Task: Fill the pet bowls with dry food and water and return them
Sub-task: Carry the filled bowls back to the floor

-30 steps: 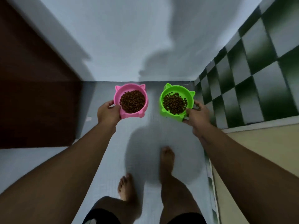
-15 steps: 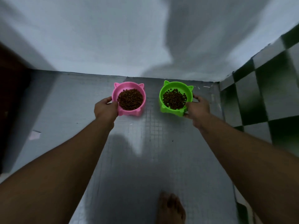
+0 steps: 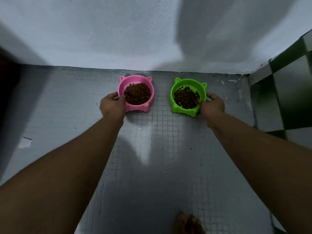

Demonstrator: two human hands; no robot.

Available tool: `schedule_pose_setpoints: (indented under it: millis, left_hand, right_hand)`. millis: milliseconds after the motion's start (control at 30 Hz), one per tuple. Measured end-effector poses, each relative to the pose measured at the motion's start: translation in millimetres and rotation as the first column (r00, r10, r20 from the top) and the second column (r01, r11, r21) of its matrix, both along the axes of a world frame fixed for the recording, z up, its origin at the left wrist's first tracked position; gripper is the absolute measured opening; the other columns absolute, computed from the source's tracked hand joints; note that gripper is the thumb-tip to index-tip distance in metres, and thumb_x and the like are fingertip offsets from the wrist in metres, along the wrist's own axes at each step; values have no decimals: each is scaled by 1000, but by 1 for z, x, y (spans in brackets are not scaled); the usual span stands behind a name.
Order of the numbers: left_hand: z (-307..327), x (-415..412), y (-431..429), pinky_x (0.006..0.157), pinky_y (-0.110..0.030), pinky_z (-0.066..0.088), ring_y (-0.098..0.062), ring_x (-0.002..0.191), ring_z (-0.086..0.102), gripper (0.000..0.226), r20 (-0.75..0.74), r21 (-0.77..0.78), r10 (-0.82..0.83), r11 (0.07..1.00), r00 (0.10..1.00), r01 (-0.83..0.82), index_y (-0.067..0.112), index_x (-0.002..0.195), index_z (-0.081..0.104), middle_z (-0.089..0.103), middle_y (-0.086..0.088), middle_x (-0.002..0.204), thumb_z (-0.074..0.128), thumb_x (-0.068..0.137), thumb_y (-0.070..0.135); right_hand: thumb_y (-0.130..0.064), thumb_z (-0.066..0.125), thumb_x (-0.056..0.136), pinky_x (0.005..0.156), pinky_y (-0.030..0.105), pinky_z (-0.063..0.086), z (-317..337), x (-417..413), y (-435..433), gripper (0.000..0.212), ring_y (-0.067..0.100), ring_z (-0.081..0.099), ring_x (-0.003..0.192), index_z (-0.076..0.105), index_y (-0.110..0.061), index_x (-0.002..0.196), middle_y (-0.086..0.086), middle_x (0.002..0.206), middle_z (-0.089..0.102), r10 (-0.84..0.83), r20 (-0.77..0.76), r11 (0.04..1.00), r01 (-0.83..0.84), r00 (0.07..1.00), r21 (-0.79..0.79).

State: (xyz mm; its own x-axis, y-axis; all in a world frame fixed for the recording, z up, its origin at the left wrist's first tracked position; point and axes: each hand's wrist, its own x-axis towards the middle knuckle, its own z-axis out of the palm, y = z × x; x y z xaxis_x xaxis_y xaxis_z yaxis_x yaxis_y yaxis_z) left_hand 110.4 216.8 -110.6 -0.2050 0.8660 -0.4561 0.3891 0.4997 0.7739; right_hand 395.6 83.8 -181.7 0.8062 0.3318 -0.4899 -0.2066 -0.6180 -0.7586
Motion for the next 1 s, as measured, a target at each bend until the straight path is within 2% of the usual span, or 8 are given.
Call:
schedule_pose_setpoints:
  millis: [100, 167, 333, 400, 567, 700, 800, 1000]
  left_hand:
    - [1, 2, 1, 87, -33, 60, -19, 95, 70, 35, -49, 20, -3, 1000, 999, 4, 10, 126, 71, 75, -8, 117, 73, 92, 22]
    - [1, 2, 1, 87, -35, 61, -20, 93, 71, 33, -75, 10, -18, 1000, 997, 19, 10, 123, 72, 75, -8, 114, 73, 92, 20]
    - [1, 1, 5, 84, -41, 63, -22, 89, 73, 30, -104, -17, -40, 999, 994, 38, 10, 117, 74, 77, -8, 108, 78, 88, 15]
    - [3, 1, 2, 87, -41, 63, -23, 94, 73, 33, -97, -22, -53, 998, 994, 52, 9, 123, 72, 75, -9, 114, 76, 90, 14]
    - [20, 0, -7, 101, -38, 54, -28, 118, 66, 52, -97, -24, -130, 991, 987, 129, 6, 140, 58, 65, -13, 136, 73, 93, 25]
    - [63, -10, -24, 104, -31, 46, -26, 128, 58, 54, -202, 29, -331, 939, 922, 344, 7, 143, 54, 61, -12, 140, 71, 95, 26]
    - [120, -16, -44, 90, -25, 39, -24, 123, 60, 51, -243, 38, -484, 861, 841, 507, 13, 142, 56, 63, -10, 137, 69, 96, 28]
    - [269, -47, -95, 93, -24, 38, -26, 123, 60, 52, -323, 26, -682, 686, 656, 727, 21, 142, 57, 64, -9, 138, 70, 94, 35]
  right_hand:
    - [-17, 69, 69, 87, 49, 59, 9, -3, 6, 54, 27, 70, 95, 67, -25, 123, 7, 114, 71, 5, 56, 1000, -4, 998, -19]
    - [-10, 72, 76, 94, 44, 57, 15, -4, 11, 48, 27, 68, 101, 67, -15, 123, 11, 116, 71, 37, 92, 999, -35, 995, -25]
    - [-12, 74, 66, 90, 47, 59, -37, 22, 20, 47, 25, 71, 94, 73, -13, 113, 9, 104, 75, 23, 124, 1000, -22, 992, -8]
    - [-13, 73, 68, 88, 46, 59, -27, 17, 20, 44, 24, 71, 92, 74, -14, 112, 7, 103, 76, 17, 131, 1000, -15, 991, -16]
    - [-21, 74, 84, 105, 39, 49, 49, -17, 10, 55, 27, 64, 116, 59, -11, 136, 13, 130, 65, 94, 161, 993, -81, 982, -89]
    - [-29, 70, 90, 106, 36, 46, 96, -40, -7, 59, 30, 59, 121, 52, -10, 142, 16, 133, 61, 295, 227, 949, -257, 928, -182]
    - [-28, 69, 92, 106, 33, 44, 152, -66, -24, 58, 28, 56, 125, 50, -10, 144, 15, 138, 58, 387, 209, 916, -349, 898, -196]
    - [-28, 71, 90, 112, 34, 39, 322, -122, -63, 65, 27, 48, 135, 44, -13, 148, 14, 147, 51, 486, 193, 870, -451, 852, -200]
